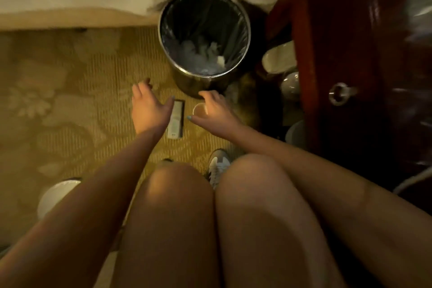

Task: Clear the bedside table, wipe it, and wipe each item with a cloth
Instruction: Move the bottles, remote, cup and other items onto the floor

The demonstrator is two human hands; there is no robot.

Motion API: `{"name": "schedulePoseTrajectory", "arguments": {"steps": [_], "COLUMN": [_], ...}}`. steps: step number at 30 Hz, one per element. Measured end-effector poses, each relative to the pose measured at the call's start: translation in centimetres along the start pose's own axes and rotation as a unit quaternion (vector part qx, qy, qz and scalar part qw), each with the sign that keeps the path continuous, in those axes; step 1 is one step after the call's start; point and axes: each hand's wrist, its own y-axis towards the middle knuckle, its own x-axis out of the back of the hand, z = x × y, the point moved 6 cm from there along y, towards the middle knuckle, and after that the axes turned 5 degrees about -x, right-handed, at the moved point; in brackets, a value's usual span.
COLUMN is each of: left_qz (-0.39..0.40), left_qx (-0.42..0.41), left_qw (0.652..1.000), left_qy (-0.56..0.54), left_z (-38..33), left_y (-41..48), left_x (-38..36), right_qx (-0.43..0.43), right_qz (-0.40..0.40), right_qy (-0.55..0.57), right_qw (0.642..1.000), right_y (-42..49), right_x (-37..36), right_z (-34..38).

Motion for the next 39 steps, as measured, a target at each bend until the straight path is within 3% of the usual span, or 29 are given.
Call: {"name": "schedulePoseTrajectory", "arguments": {"steps": [9,15,23,30,36,39], "left_qz": [0.008,0.021,0.122,0.230,0.282,0.286], "left_qx": [-0.148,-0.249,-0.331,-0.359,-0.379,-0.386], "left_qw": [0.988,0.964,0.931,0.904,0.872,0.865], "left_qy": [-0.049,-0.092,-0.096,0.024,0.129,0.145], "left_z": [-16.7,-28.5,-36.7,-40.5,-41.2,-42.2], "left_y": [-0.4,-7.0,-18.6,-24.9,-26.0,-25.8], "left_x": [12.7,16.2,11.1,3.8,-0.8,-2.7], "right_qx": [0.066,0.083,-0.002,-0.132,-0.138,-0.112], "right_qz": [-0.170,-0.315,-0.434,-0.426,-0.408,-0.486], "right_qy": [0.003,-0.025,-0.003,0.062,0.117,0.111], "right_qw": [0.983,0.945,0.901,0.893,0.895,0.860], "right_y": [-11.1,-22.6,-36.7,-42.6,-42.3,-43.4], "right_x": [17.1,26.0,28.8,26.9,25.3,25.8], "right_z": [6.1,4.6,-7.1,-19.3,-23.0,-23.5]}}
